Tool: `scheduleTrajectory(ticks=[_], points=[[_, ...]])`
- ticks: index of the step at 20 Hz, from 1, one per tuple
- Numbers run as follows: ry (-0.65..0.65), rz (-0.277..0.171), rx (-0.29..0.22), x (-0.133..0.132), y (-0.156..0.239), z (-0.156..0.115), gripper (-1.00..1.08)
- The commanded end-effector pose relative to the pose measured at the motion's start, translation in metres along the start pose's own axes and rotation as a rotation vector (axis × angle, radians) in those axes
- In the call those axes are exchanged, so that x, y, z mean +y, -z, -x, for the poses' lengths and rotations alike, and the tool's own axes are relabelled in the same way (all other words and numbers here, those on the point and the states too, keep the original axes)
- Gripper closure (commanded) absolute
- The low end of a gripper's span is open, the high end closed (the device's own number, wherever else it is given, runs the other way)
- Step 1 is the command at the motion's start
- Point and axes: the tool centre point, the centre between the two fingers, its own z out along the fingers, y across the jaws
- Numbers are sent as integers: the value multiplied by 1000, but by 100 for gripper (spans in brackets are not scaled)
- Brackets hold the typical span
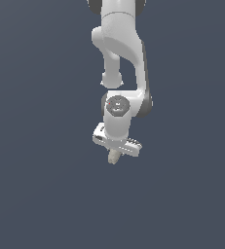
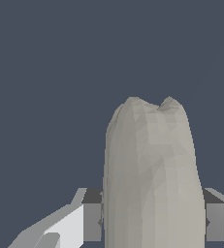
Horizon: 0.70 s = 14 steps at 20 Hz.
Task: Pick up the object and move it to a goal position.
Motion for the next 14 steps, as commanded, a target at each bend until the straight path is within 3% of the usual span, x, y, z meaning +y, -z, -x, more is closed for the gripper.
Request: scheduleTrajectory(ticks=[1,14], points=[[0,-1,1,6,18,2,108],[-1,-1,1,57,159,16,108]])
